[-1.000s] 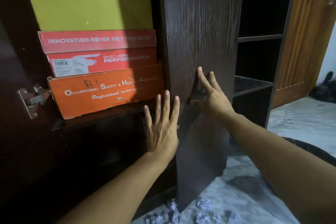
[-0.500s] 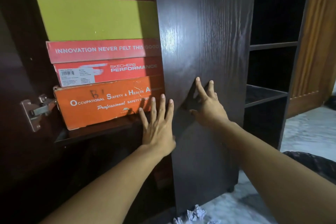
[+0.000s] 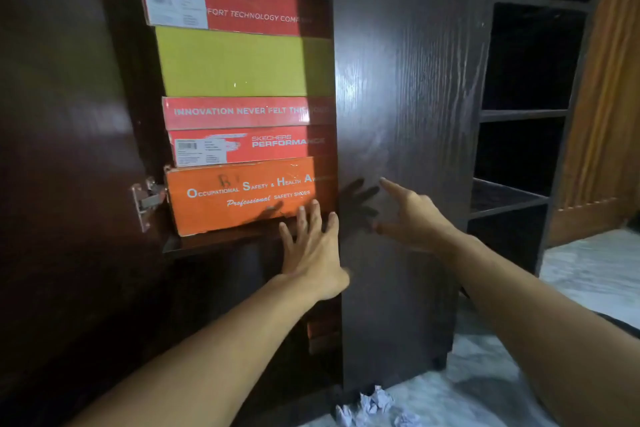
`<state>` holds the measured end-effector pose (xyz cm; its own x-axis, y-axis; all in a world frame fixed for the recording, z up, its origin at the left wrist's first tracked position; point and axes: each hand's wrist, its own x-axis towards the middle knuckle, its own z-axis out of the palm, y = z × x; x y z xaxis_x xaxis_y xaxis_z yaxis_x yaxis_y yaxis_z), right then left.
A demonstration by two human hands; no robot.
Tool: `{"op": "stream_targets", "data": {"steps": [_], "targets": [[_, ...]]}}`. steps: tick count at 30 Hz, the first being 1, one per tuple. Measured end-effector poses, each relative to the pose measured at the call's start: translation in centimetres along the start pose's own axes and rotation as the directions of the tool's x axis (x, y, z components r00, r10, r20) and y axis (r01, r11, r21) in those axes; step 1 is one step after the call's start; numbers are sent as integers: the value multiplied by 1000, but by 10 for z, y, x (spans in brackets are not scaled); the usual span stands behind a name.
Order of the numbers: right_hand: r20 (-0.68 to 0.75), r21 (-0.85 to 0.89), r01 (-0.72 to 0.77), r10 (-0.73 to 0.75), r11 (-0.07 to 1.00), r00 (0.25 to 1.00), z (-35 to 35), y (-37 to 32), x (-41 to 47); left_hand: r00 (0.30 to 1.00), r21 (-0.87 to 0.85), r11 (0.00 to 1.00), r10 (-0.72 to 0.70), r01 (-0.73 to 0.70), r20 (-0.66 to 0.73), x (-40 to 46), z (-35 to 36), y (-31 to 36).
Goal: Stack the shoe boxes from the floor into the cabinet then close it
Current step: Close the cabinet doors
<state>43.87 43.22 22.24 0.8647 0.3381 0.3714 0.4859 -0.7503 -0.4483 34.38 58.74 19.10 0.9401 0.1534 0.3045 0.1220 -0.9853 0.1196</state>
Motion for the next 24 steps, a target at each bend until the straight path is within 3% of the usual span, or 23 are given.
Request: {"op": "stream_targets", "data": {"steps": [4, 9, 11, 14, 17, 19, 21, 23, 24], "targets": [[-14, -3, 63, -63, 998, 998, -27, -40, -29, 996, -30, 1000, 1, -4, -93, -47, -48, 0], [-47, 83, 223, -219, 971, 974, -77, -110, -69, 932, -75, 994, 52, -85, -358, -133, -107, -8], [-73, 130, 298, -290, 946, 954, -94, -141, -83, 846, -102, 973, 125, -207, -518, -166, -126, -18], [-84, 222, 367, -357, 903, 930, -111, -185, -102, 626, -26, 930, 225, -366, -747, -209, -153, -39], [-100, 237, 480, -471, 844, 877, -123, -226, -122, 425, 124, 936, 265, -330, -865, -242, -180, -61], [-119, 257, 552, -541, 793, 833, -128, -252, -132, 347, 98, 953, 198, -287, -917, -252, -191, -77], [-136, 284, 610, -598, 740, 789, -128, -275, -139, 335, -93, 947, 16, -308, -942, -256, -192, -91], [-141, 289, 656, -647, 697, 749, -126, -294, -146, 403, -400, 839, -244, -369, -882, -257, -193, -99], [-134, 289, 671, -665, 683, 735, -123, -300, -149, 465, -566, 733, -379, -377, -800, -256, -191, -100]]}}
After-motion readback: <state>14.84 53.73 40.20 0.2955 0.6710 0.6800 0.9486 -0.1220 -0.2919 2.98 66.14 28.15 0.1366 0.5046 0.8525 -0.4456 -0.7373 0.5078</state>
